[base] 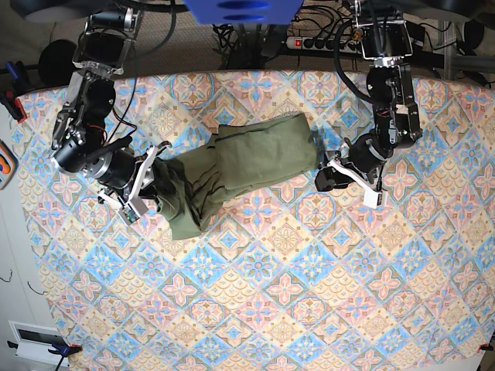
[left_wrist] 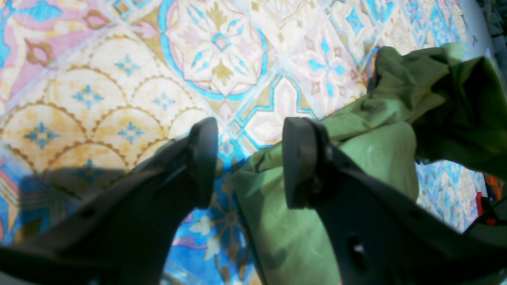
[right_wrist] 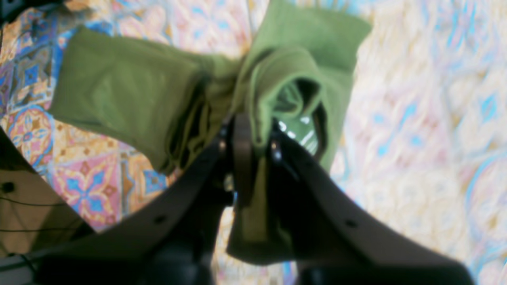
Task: Layout the t-shirt on the table in an organized manner, then fold the t-shirt properly
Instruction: 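Lift the strip end with the right gripper and fold it toward the left gripper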
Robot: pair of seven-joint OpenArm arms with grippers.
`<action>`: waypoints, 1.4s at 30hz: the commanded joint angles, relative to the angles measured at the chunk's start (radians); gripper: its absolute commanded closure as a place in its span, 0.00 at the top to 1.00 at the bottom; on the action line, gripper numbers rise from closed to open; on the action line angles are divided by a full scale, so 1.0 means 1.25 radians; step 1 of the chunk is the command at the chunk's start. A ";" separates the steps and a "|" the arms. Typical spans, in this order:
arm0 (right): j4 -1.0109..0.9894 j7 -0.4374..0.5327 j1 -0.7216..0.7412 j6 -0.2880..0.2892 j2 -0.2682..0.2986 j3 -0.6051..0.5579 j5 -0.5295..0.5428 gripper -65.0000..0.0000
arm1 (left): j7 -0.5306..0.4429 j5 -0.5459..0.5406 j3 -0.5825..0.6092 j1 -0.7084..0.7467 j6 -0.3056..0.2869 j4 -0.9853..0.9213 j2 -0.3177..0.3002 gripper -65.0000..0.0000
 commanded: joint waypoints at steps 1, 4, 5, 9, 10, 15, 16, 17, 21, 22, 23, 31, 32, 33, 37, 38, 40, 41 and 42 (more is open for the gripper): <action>0.021 0.016 0.002 0.002 0.002 -0.010 0.016 0.00 | -0.011 -0.010 0.000 -0.010 -0.004 0.014 -0.004 0.40; 0.034 0.016 -0.007 0.002 -0.036 -0.031 0.016 0.00 | -0.011 -0.009 0.002 -0.012 -0.004 0.014 -0.004 0.40; 0.036 0.016 -0.008 0.002 -0.045 -0.041 0.016 0.00 | -0.011 -0.009 0.002 -0.011 -0.004 0.014 -0.004 0.40; 0.040 0.016 -0.007 0.002 -0.069 -0.092 0.016 0.00 | -0.011 -0.009 0.002 -0.010 -0.004 0.014 -0.004 0.40; 0.040 0.016 -0.004 0.002 -0.078 -0.107 0.016 0.00 | -0.011 -0.008 0.003 -0.010 -0.004 0.013 -0.004 0.40; 0.040 0.018 -0.002 0.002 -0.125 -0.170 0.016 0.00 | -0.011 -0.010 0.003 -0.014 -0.004 -0.034 -0.004 0.40; 0.040 0.018 -0.002 0.002 -0.132 -0.183 0.016 0.00 | -0.012 -0.010 0.003 -0.015 -0.004 -0.042 -0.004 0.40; 0.040 0.019 -0.003 0.002 -0.136 -0.197 0.015 0.00 | -0.012 -0.010 0.003 -0.015 -0.004 -0.046 -0.004 0.40; 0.036 0.019 -0.003 0.002 -0.145 -0.230 -0.006 0.00 | -0.012 -0.014 0.003 -0.011 -0.004 -0.046 -0.003 0.40; 0.036 0.019 -0.002 0.002 -0.145 -0.235 -0.013 0.00 | -0.012 -0.012 0.003 -0.011 -0.004 -0.046 -0.003 0.40; 0.034 0.021 0.001 0.002 -0.145 -0.243 -0.023 0.00 | -0.012 -0.014 0.003 -0.011 -0.004 -0.046 -0.003 0.40; 0.032 0.019 0.029 0.002 -0.144 -0.386 -0.082 0.00 | -0.012 -0.010 0.000 -0.016 -0.004 -0.046 0.012 0.40; 0.029 0.019 0.033 0.002 -0.144 -0.391 -0.082 0.00 | -0.012 -0.010 0.002 -0.016 -0.004 -0.047 0.013 0.40; 0.025 0.018 0.043 0.002 -0.144 -0.396 -0.082 0.00 | -0.012 -0.010 0.002 -0.016 -0.004 -0.047 0.016 0.40; -0.022 0.016 0.082 0.002 -0.144 -0.463 -0.082 0.01 | -0.012 -0.009 0.002 -0.017 -0.004 -0.048 0.018 0.40; -0.037 0.016 0.090 0.002 -0.144 -0.478 -0.082 0.01 | -0.012 -0.009 0.002 -0.017 -0.004 -0.052 0.018 0.40; -0.070 0.019 0.106 0.002 -0.144 -0.502 -0.083 0.01 | -0.012 -0.009 0.002 -0.017 -0.004 -0.056 0.018 0.40; -0.091 0.020 0.111 0.002 -0.144 -0.509 -0.083 0.02 | -0.012 -0.009 0.002 -0.017 -0.004 -0.056 0.018 0.40; -0.108 0.021 0.116 0.002 -0.144 -0.512 -0.083 0.04 | -0.012 -0.009 -0.001 -0.017 -0.004 -0.056 0.018 0.40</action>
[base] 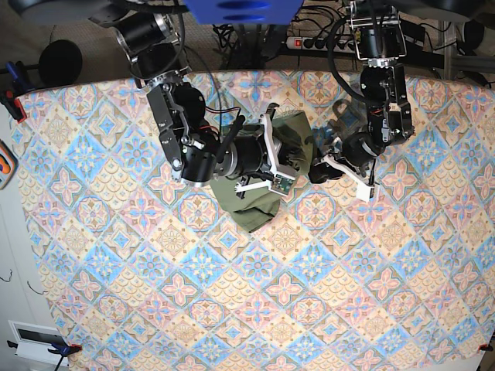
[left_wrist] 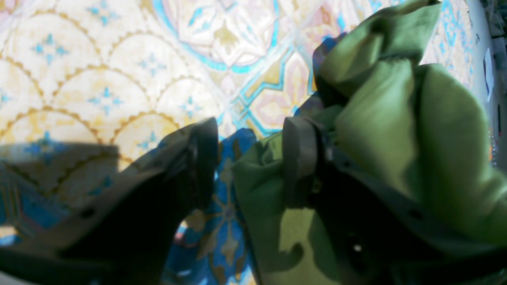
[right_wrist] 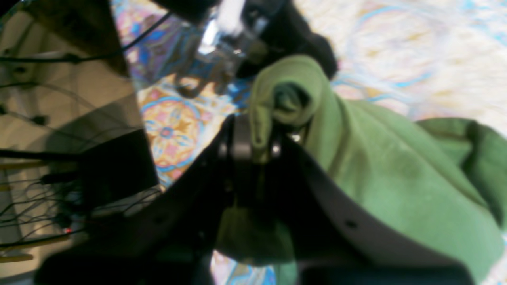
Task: Layout the t-shirt on the table in an organized manner, then fold the t-shirt properly
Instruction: 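Lift the strip end with the right gripper and fold it toward the left gripper, then press and tuck the folded bundle with both grippers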
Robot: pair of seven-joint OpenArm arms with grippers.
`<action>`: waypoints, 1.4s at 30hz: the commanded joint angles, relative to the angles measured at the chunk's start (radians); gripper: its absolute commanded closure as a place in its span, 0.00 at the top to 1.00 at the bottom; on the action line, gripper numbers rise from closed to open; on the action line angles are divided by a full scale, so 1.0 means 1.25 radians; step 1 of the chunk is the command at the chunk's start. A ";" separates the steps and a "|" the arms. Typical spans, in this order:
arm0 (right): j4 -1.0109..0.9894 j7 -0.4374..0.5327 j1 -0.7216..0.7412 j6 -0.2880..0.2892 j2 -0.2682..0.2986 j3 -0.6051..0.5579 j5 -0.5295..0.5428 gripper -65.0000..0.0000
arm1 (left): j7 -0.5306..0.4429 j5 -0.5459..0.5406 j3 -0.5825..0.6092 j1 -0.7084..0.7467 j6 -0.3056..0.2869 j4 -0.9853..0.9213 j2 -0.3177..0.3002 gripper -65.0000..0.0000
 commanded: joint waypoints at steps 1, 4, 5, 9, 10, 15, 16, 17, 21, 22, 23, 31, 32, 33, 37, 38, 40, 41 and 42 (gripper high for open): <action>-0.007 0.016 0.023 0.002 0.000 0.001 0.007 0.06 | -0.012 -0.012 -0.005 -0.013 -0.007 0.012 -0.004 0.40; -0.061 0.038 0.030 0.002 0.000 0.000 0.007 0.19 | -0.012 -0.013 -0.003 -0.013 -0.007 0.011 -0.004 0.40; -0.069 0.051 0.031 0.002 0.000 0.000 0.006 0.25 | -0.012 -0.013 -0.003 -0.013 -0.007 0.011 -0.004 0.40; -0.063 0.060 0.047 0.002 0.004 0.000 -0.061 0.41 | -0.012 -0.016 -0.001 -0.013 -0.007 0.012 -0.004 0.40; -0.052 0.061 0.047 0.002 0.004 0.000 -0.076 0.42 | -0.012 -0.016 -0.001 -0.013 -0.007 0.015 -0.004 0.40; 0.030 0.063 0.049 0.002 0.016 0.054 -0.088 0.40 | -0.012 -0.018 -0.002 -0.013 -0.007 0.016 -0.004 0.40; 0.040 0.063 0.049 0.002 0.020 0.076 -0.088 0.40 | -0.012 -0.018 -0.001 -0.013 -0.007 0.016 -0.005 0.40; 0.047 0.063 0.049 0.002 0.022 0.093 -0.088 0.41 | -0.012 -0.018 -0.001 -0.012 -0.007 0.017 -0.007 0.40; 0.053 0.063 0.047 0.002 0.022 0.123 -0.087 0.41 | -0.012 -0.018 -0.001 -0.008 -0.007 0.017 -0.009 0.40; 0.053 0.063 0.047 0.002 0.023 0.124 -0.088 0.41 | -0.012 -0.018 -0.001 -0.008 -0.008 0.017 -0.009 0.40; 0.056 0.063 0.049 0.002 0.028 0.132 -0.088 0.41 | -0.012 -0.018 -0.001 -0.008 -0.008 0.017 -0.009 0.40; 0.028 0.088 0.077 0.002 0.037 0.163 -0.147 0.40 | -0.006 -0.020 0.006 0.027 -0.011 0.158 -0.007 0.36; 0.015 0.108 0.077 0.002 0.037 0.148 -0.180 0.37 | -0.006 -0.020 0.027 0.027 -0.011 0.179 -0.008 0.32; 0.005 0.130 0.077 0.002 0.037 0.127 -0.220 0.33 | -0.006 -0.020 0.049 0.028 -0.011 0.196 -0.010 0.27; -0.003 0.199 0.089 0.002 0.037 0.040 -0.383 0.13 | -0.006 -0.015 0.074 0.072 -0.012 0.277 -0.010 0.16; -0.011 0.215 0.103 0.002 0.038 0.023 -0.421 0.08 | -0.006 -0.016 0.089 0.079 -0.012 0.292 -0.010 0.13; -0.039 0.239 0.116 0.002 0.038 0.004 -0.461 0.02 | -0.006 -0.016 0.120 0.085 -0.012 0.307 -0.010 0.08; -0.060 0.252 0.116 0.002 0.038 0.002 -0.465 0.01 | -0.006 -0.016 0.135 0.092 -0.012 0.312 -0.010 0.04; -0.077 0.261 0.116 0.002 0.038 0.004 -0.465 0.01 | -0.006 -0.013 0.146 0.103 -0.012 0.315 -0.010 0.01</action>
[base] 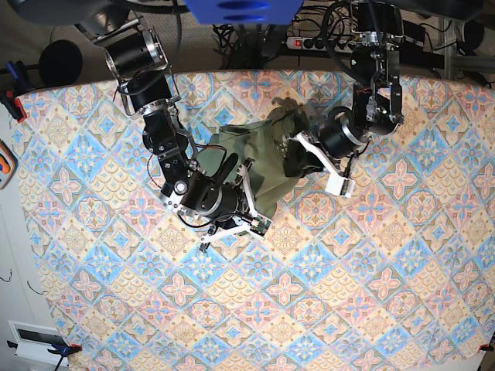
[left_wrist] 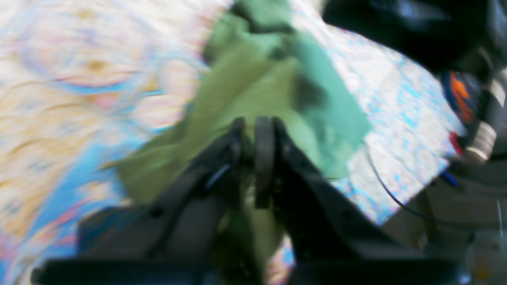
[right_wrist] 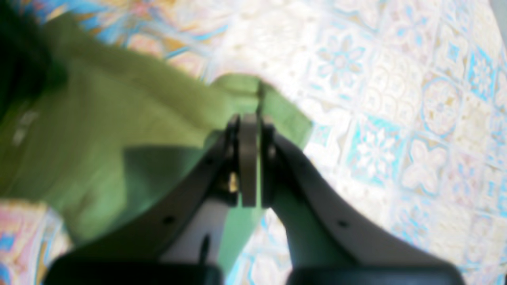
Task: Layout the t-shirt on the table in an organized manner, then fold the t-shirt properly
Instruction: 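Press and tuck the folded bundle with both grippers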
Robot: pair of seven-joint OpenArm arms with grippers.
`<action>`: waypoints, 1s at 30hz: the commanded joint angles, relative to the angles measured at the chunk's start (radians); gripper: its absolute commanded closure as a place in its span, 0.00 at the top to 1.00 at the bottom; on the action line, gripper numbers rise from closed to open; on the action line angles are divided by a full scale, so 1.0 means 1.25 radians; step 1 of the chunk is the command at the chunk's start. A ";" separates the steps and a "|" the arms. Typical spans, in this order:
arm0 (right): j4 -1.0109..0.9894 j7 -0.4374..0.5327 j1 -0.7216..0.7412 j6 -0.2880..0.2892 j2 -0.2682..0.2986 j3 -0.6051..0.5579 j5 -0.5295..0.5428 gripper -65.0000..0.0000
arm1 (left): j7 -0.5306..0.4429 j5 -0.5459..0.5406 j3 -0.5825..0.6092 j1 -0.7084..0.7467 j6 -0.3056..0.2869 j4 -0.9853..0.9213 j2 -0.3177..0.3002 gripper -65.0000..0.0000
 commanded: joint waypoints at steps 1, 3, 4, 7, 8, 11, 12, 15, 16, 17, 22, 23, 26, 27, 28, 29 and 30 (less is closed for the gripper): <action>-0.006 0.014 0.012 0.004 -0.002 0.001 0.005 0.01 | -0.017 -0.013 0.008 0.007 -0.007 0.027 -0.001 0.00; -0.050 0.021 0.037 0.004 -0.002 -0.005 0.005 0.01 | -0.017 -0.012 0.018 0.013 -0.007 0.030 0.001 0.00; -0.076 0.021 0.048 0.004 -0.002 -0.006 0.005 0.01 | -0.017 -0.008 0.019 0.009 -0.007 0.027 0.003 0.00; -0.141 0.022 0.062 0.004 -0.004 -0.007 0.003 0.01 | -0.017 0.047 0.020 -0.005 -0.007 -0.009 0.004 0.00; -0.154 0.022 0.064 0.004 -0.004 -0.007 0.003 0.01 | -0.018 0.066 0.020 -0.007 -0.007 -0.028 0.000 0.00; -0.203 0.046 0.064 0.004 -0.002 -0.007 0.003 0.01 | -0.023 0.107 0.020 -0.022 -0.007 -0.088 -0.004 0.00; -0.219 0.058 0.065 0.004 -0.002 -0.007 0.001 0.01 | -0.023 0.117 0.020 -0.033 -0.007 -0.105 -0.012 0.00; -0.270 0.069 0.066 0.004 0.000 -0.007 0.000 0.01 | -0.047 0.127 0.020 -0.059 -0.007 -0.176 -0.027 0.00; -0.278 0.069 0.066 0.004 0.000 -0.007 -0.002 0.01 | -0.068 0.128 0.020 -0.062 -0.007 -0.202 -0.037 0.00; -0.284 0.069 0.071 0.004 0.000 -0.007 -0.002 0.01 | -0.089 0.128 0.024 -0.067 -0.007 -0.227 -0.044 0.00; -0.295 0.070 0.076 0.004 0.028 -0.001 -0.002 0.01 | -0.170 0.128 0.122 -0.099 -0.005 -0.324 -0.092 0.00; -0.295 0.070 0.076 0.004 0.032 0.000 -0.003 0.01 | -0.189 0.128 0.139 -0.100 -0.004 -0.336 -0.102 0.00; -0.283 0.068 0.076 0.004 0.059 0.000 -0.003 0.01 | -0.248 0.128 0.170 -0.101 -0.002 -0.349 -0.120 0.00; -0.266 0.066 0.075 0.004 0.071 0.000 -0.003 0.01 | -0.256 0.127 0.170 -0.101 -0.002 -0.348 -0.121 0.00; -0.246 0.066 0.072 0.004 0.081 0.000 -0.002 0.01 | -0.257 0.124 0.166 -0.101 -0.002 -0.344 -0.126 0.00; -0.218 0.066 0.072 0.004 0.091 0.000 -0.002 0.01 | -0.257 0.118 0.160 -0.101 -0.002 -0.341 -0.130 0.00; -0.187 0.066 0.071 0.004 0.103 0.000 0.000 0.01 | -0.257 0.118 0.149 -0.100 -0.002 -0.321 -0.130 0.00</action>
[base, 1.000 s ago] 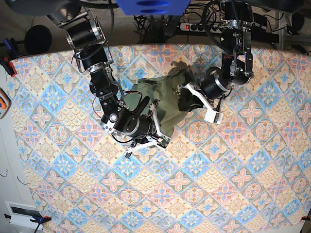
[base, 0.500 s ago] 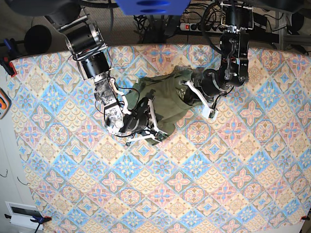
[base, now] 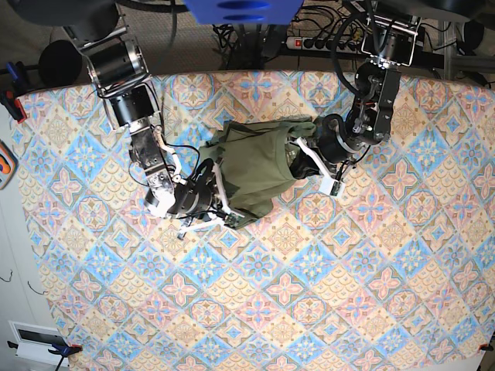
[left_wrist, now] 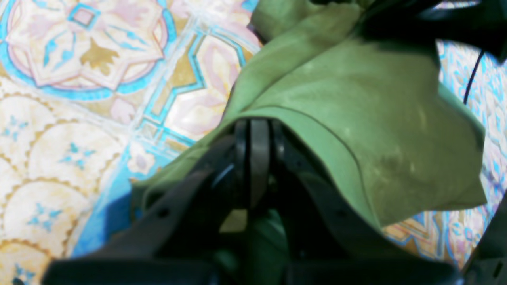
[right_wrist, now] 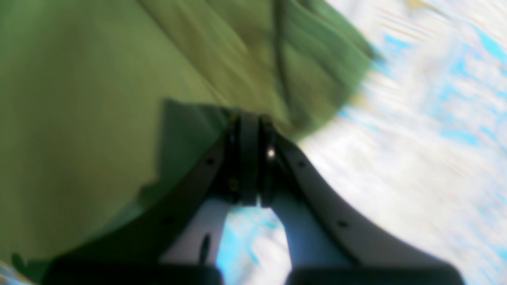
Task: Layout the t-shirt on the table in an organized manner, then fold the t-shirt properly
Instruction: 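Press and tuck the folded bundle with both grippers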
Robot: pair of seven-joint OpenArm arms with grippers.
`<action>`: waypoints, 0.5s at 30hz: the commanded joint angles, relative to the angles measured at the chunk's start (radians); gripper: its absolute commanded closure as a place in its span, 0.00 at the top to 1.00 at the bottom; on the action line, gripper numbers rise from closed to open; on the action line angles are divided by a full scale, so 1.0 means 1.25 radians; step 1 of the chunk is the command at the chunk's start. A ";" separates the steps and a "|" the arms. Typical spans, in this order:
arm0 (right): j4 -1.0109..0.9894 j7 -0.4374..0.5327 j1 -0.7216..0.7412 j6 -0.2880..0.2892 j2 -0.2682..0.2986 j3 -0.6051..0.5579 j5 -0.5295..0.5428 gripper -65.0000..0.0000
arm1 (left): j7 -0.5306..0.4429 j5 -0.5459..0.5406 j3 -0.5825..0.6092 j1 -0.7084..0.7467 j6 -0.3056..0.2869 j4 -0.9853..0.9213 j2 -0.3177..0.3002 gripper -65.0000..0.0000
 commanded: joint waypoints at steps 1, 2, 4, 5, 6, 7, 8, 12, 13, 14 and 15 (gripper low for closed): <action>0.044 0.006 0.023 -0.004 0.014 0.007 -0.001 0.01 | 0.018 0.026 -0.020 0.004 0.019 0.033 -0.012 0.00; 0.071 0.006 0.023 -0.004 0.018 0.007 0.000 0.01 | 0.022 0.026 -0.033 0.009 0.019 0.062 -0.012 0.00; 0.109 0.006 0.023 -0.004 0.019 0.007 0.000 0.01 | 0.023 0.026 -0.054 0.039 0.019 0.125 -0.012 0.00; 0.117 0.006 0.024 -0.004 0.019 0.007 0.000 0.01 | 0.023 0.026 -0.064 0.052 0.019 0.159 -0.011 0.00; 0.118 0.006 0.027 -0.004 0.019 0.007 0.000 0.01 | 0.026 0.026 -0.068 0.067 0.019 0.195 -0.009 0.00; 0.113 0.006 0.027 -0.004 0.017 0.007 0.000 0.01 | 0.038 0.024 -0.070 0.081 0.019 0.226 -0.009 0.00; 0.106 0.006 0.027 -0.004 0.017 0.007 0.000 0.01 | 0.050 0.024 -0.070 0.094 0.019 0.255 -0.009 0.00; 0.073 0.011 0.027 -0.004 0.015 0.007 0.000 0.01 | 0.069 0.024 -0.064 0.132 0.019 0.329 -0.008 0.00; 0.055 0.012 0.028 -0.004 0.015 0.004 0.000 0.01 | 0.069 0.024 -0.062 0.137 0.019 0.334 -0.007 0.00; 0.039 0.012 0.038 -0.004 0.013 0.003 -0.001 0.01 | 0.069 0.024 -0.049 0.139 0.019 0.334 -0.007 0.00; 0.026 0.012 0.057 -0.004 0.010 0.000 -0.001 0.01 | 0.070 0.024 -0.032 0.140 0.019 0.334 -0.007 0.00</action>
